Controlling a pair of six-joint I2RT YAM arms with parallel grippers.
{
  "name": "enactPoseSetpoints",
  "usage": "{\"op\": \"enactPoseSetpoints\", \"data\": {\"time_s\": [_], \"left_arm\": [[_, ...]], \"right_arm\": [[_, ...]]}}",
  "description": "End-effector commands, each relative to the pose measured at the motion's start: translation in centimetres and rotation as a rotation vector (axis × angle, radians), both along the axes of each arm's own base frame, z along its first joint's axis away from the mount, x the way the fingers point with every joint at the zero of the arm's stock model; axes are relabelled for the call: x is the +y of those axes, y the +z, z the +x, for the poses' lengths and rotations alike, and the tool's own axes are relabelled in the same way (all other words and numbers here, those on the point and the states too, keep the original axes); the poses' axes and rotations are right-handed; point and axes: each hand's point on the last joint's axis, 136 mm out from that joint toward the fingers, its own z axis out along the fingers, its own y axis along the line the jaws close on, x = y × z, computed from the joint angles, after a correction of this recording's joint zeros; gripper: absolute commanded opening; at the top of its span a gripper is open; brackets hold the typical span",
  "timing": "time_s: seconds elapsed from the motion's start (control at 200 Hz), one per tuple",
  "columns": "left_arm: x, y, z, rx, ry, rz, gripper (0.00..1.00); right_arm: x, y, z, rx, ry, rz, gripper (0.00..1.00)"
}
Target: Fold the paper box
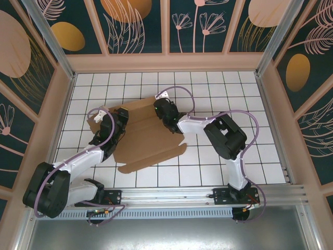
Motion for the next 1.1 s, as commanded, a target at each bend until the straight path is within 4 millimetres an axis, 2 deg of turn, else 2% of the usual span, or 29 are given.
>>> {"op": "enactPoseSetpoints", "data": {"time_s": [0.0, 0.07, 0.165, 0.315, 0.38, 0.525, 0.626, 0.761, 0.846, 1.096], "left_arm": [[-0.9, -2.1, -0.7, 0.083, -0.047, 0.012, 0.00], [-0.9, -2.2, -0.7, 0.085, -0.047, 0.012, 0.00], [-0.9, -2.3, -0.6, 0.086, -0.047, 0.012, 0.00], [-0.7, -2.6, -0.8, 0.090, -0.039, 0.017, 0.00], [-0.6, -2.8, -0.9, 0.090, -0.035, 0.020, 0.00], [-0.6, -2.8, -1.0, 0.089, -0.037, 0.019, 0.00], [-0.7, -2.6, -0.9, 0.083, -0.038, 0.016, 0.00], [-0.8, -2.3, -0.7, 0.078, -0.041, 0.010, 0.00], [-0.9, -2.2, -0.7, 0.079, -0.040, 0.012, 0.00], [-0.8, -1.7, -0.6, 0.076, -0.037, 0.015, 0.00]], "right_arm": [[-4.1, -4.4, -0.4, 0.083, -0.140, -0.160, 0.15], [-3.5, -4.5, -0.4, 0.104, -0.111, -0.120, 0.19], [-2.5, -3.7, -0.7, 0.105, -0.038, -0.029, 0.37], [-1.5, -0.1, -2.3, 0.025, 0.141, 0.116, 0.72], [-1.6, 1.4, -3.3, -0.026, 0.210, 0.145, 0.79], [-2.6, 2.7, -5.0, -0.073, 0.292, 0.171, 0.81], [-3.4, 2.4, -5.8, -0.068, 0.312, 0.183, 0.81], [-3.7, 1.4, -5.0, -0.041, 0.276, 0.169, 0.70], [-3.2, 1.7, -4.2, -0.051, 0.264, 0.172, 0.67], [-1.9, -0.1, -2.3, 0.002, 0.267, 0.168, 0.55]]}}
